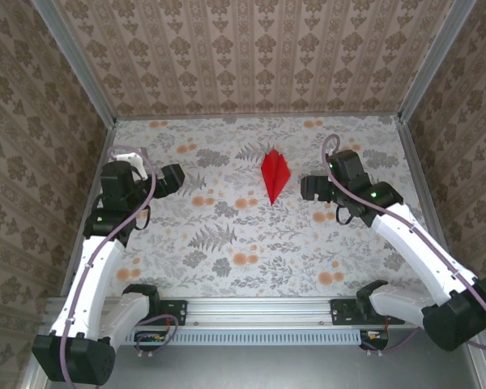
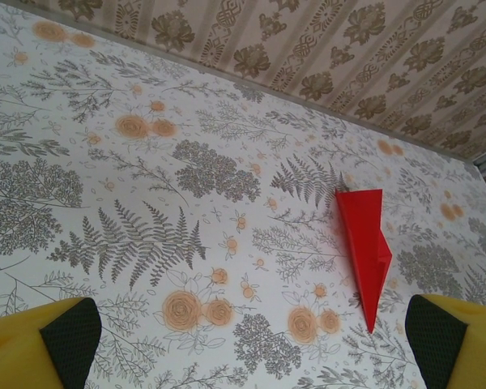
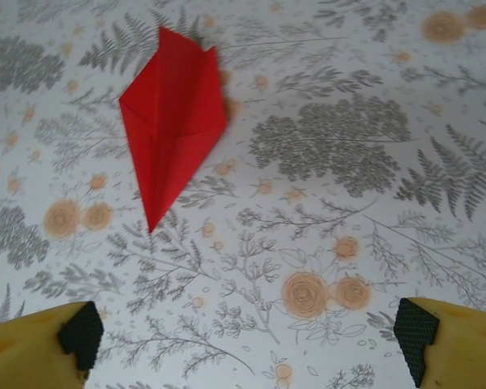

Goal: Fold a paper plane with a square sheet of paper (fold left side to right side)
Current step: Reset both arms

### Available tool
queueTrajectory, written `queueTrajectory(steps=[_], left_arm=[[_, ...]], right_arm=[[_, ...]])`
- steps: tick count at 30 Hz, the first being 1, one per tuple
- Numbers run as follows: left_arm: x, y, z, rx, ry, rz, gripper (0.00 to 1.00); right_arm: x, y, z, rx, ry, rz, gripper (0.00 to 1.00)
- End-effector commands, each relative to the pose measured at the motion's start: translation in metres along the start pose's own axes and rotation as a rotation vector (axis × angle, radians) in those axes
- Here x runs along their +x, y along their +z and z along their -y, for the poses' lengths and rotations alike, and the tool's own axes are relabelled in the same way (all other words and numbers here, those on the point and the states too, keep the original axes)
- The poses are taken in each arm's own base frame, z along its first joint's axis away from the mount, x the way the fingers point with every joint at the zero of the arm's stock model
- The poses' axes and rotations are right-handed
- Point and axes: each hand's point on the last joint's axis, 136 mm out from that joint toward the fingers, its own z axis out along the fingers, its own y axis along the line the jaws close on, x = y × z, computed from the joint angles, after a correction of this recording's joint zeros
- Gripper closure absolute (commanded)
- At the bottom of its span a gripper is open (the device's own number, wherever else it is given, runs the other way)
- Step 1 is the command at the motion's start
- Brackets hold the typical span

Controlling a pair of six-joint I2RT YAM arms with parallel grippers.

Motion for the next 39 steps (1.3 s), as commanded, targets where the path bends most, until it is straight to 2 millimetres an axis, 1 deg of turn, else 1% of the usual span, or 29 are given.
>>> queueTrajectory(steps=[1,6,9,11,14,17,22,26,29,31,36,39], left_arm=[[-0.003,0.001,-0.009,-0.036,0.007,0.022,0.00],[-0.013,0.000,-0.015,-0.066,0.023,0.083,0.00],[-0.017,0.000,-0.020,-0.094,0.048,0.094,0.00],[-0.020,0.000,-0.023,-0.115,0.068,0.099,0.00],[-0.023,0.000,-0.027,-0.133,0.122,0.115,0.00],[-0.023,0.001,-0.036,-0.178,0.178,0.141,0.00],[-0.011,0.009,-0.054,-0.234,0.281,0.160,0.00],[0.000,0.013,-0.065,-0.258,0.341,0.189,0.00],[0.007,0.016,-0.072,-0.283,0.359,0.175,0.00],[0.011,0.020,-0.076,-0.294,0.372,0.148,0.00],[0.016,0.024,-0.082,-0.316,0.378,0.128,0.00],[0.017,0.025,-0.084,-0.321,0.385,0.125,0.00]], right_arm=[[-0.018,-0.002,0.014,0.029,0.009,0.129,0.00],[-0.025,-0.004,0.046,0.123,0.054,0.218,0.00],[-0.029,-0.001,0.065,0.168,0.086,0.274,0.00],[-0.028,0.003,0.076,0.191,0.093,0.295,0.00],[-0.024,0.014,0.089,0.219,0.093,0.325,0.00],[-0.017,0.026,0.100,0.240,0.092,0.348,0.00],[0.005,0.055,0.114,0.264,0.071,0.361,0.00],[0.021,0.079,0.123,0.265,0.066,0.345,0.00],[0.024,0.093,0.124,0.261,0.047,0.341,0.00],[0.015,0.097,0.118,0.234,-0.007,0.365,0.00],[-0.003,0.103,0.114,0.202,-0.070,0.443,0.00],[-0.009,0.109,0.115,0.166,-0.056,0.469,0.00]])
